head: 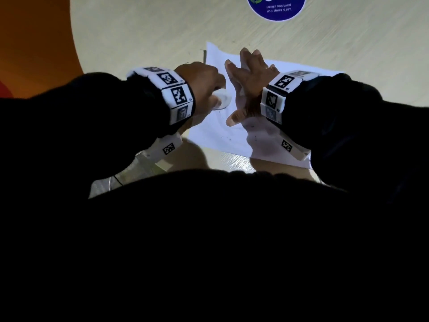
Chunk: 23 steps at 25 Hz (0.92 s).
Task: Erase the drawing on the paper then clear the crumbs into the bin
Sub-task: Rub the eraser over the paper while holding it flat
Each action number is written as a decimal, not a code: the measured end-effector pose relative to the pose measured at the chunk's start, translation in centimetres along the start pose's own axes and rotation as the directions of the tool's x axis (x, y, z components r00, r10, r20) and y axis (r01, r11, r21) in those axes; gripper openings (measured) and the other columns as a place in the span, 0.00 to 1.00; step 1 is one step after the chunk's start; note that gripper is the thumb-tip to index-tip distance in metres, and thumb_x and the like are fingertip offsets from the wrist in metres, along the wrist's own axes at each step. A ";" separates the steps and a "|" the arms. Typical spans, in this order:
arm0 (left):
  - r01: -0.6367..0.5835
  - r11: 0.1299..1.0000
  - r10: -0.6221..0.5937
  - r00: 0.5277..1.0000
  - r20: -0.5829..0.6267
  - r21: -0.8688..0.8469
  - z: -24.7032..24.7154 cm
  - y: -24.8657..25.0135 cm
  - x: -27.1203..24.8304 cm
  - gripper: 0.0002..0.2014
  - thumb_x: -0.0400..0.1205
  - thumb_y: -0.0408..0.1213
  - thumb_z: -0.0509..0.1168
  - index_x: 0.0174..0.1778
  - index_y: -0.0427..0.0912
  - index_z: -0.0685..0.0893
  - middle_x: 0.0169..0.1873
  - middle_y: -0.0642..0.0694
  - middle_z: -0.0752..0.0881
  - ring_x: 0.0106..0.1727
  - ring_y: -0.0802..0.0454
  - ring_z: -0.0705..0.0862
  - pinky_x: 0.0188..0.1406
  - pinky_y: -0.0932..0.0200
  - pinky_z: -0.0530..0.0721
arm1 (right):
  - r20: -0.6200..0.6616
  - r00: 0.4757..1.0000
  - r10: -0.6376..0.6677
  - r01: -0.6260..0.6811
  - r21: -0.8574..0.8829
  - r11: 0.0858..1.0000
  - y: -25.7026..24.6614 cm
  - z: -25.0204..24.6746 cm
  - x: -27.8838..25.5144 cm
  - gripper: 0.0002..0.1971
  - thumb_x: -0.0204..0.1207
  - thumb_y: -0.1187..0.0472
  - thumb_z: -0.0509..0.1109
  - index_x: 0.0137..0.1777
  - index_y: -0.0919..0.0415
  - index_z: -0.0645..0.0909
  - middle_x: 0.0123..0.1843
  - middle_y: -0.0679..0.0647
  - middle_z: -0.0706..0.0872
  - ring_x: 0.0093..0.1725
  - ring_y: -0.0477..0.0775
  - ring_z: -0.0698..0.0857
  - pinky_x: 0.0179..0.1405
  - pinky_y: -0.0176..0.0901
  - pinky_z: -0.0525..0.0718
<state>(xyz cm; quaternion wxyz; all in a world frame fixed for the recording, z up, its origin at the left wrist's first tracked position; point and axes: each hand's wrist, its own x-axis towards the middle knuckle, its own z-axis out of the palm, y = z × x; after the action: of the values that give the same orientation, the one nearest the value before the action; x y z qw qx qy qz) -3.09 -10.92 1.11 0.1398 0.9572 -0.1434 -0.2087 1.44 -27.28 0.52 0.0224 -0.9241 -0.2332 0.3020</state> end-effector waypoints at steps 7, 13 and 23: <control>0.013 0.996 -0.008 0.998 0.055 -0.088 0.7 -1.7 -2.5 0.13 0.77 0.54 0.60 0.36 0.48 0.78 0.36 0.49 0.82 0.40 0.45 0.80 0.40 0.50 0.79 | -0.134 0.982 -0.136 0.110 -0.185 0.977 0.3 1.1 0.2 0.73 0.32 0.16 0.55 0.81 0.56 0.54 0.74 0.64 0.60 0.74 0.65 0.61 0.61 0.66 0.73; 0.068 0.996 -0.078 0.980 -0.184 -0.057 -1.2 -1.4 1.2 0.16 0.77 0.50 0.60 0.49 0.42 0.83 0.44 0.42 0.85 0.44 0.40 0.81 0.41 0.50 0.77 | -0.165 0.979 -0.116 0.097 -0.118 0.988 0.3 1.6 0.3 0.76 0.30 0.10 0.43 0.80 0.56 0.61 0.71 0.67 0.66 0.69 0.67 0.67 0.57 0.62 0.72; 0.023 0.998 -0.015 0.987 -0.159 0.050 -1.0 -1.3 3.2 0.15 0.74 0.45 0.60 0.41 0.35 0.81 0.34 0.42 0.76 0.34 0.45 0.69 0.26 0.58 0.56 | -0.012 1.000 -0.002 0.002 -0.074 0.997 0.2 1.8 -1.3 0.64 0.60 0.30 0.75 0.84 0.53 0.36 0.84 0.59 0.33 0.83 0.62 0.34 0.80 0.65 0.46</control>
<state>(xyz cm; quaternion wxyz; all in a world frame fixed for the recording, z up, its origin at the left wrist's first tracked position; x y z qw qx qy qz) 0.41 -10.56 0.36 0.1241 0.9754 -0.1281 -0.1295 -0.43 -28.21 -0.32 -0.0103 -0.9259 -0.2451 0.2874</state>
